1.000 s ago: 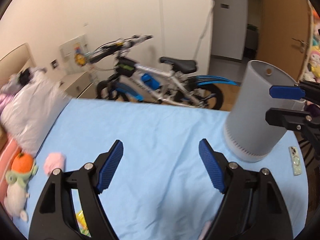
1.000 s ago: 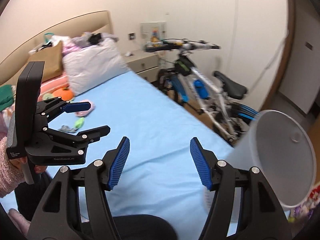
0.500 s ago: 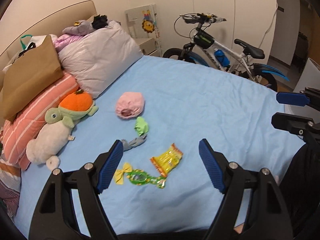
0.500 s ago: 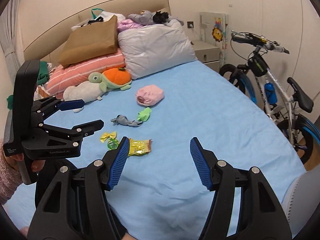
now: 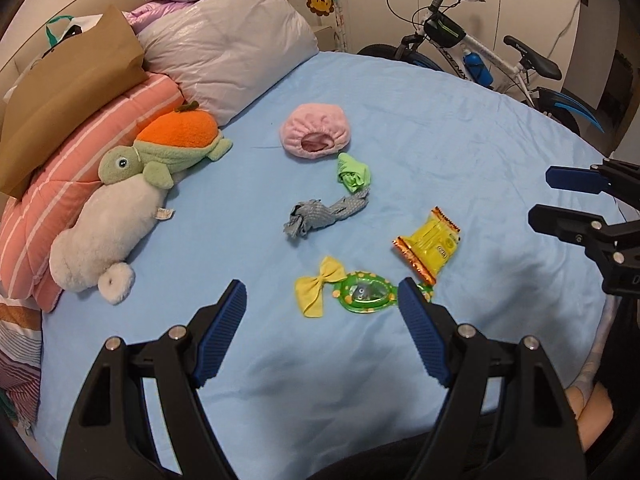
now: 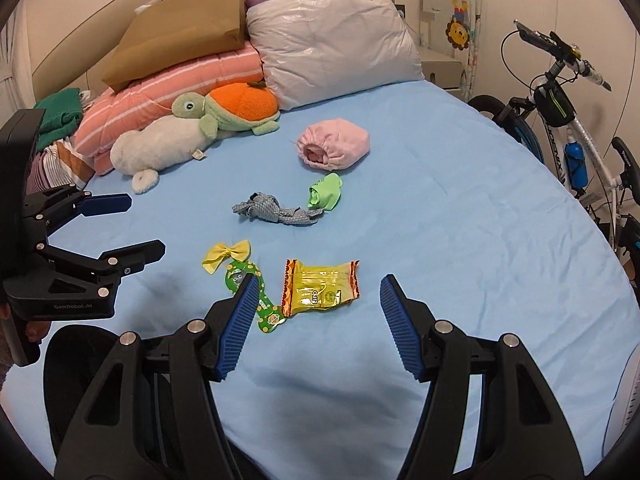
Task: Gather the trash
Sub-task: 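Grasp the yellow snack packet with the right tool while the left tool grasps the yellow bow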
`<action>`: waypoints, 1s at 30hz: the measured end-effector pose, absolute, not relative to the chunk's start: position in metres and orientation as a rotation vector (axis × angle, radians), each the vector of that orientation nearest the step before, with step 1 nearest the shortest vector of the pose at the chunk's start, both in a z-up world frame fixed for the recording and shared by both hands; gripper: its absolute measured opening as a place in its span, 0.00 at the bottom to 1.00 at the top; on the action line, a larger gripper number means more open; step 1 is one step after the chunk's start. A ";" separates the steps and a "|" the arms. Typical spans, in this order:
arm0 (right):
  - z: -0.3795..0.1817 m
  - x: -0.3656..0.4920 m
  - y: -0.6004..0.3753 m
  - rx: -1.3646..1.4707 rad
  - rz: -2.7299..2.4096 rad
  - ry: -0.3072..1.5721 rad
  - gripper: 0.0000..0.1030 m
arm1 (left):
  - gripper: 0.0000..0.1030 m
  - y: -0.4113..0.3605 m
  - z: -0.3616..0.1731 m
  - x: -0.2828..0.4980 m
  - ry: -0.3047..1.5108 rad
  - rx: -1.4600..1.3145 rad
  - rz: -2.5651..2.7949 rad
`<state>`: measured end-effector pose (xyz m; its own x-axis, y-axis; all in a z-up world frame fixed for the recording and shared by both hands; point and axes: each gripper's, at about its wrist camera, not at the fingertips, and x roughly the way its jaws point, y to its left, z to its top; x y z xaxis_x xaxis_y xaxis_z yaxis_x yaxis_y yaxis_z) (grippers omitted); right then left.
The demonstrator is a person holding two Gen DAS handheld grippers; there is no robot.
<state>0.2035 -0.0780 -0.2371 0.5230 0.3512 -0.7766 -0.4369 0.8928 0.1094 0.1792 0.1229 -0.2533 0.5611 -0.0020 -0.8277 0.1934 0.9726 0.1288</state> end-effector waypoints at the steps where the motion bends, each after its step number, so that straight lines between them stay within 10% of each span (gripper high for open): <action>1: -0.243 0.206 -0.073 -0.105 0.469 0.912 0.59 | 0.76 0.126 -0.259 0.182 0.978 0.216 -0.124; 17: -0.335 0.252 -0.023 -0.172 0.388 1.054 0.59 | 0.76 0.156 -0.345 0.243 1.076 0.271 -0.244; 30: -0.364 0.262 -0.012 -0.262 0.360 1.072 0.46 | 0.23 0.152 -0.378 0.251 1.066 0.275 -0.342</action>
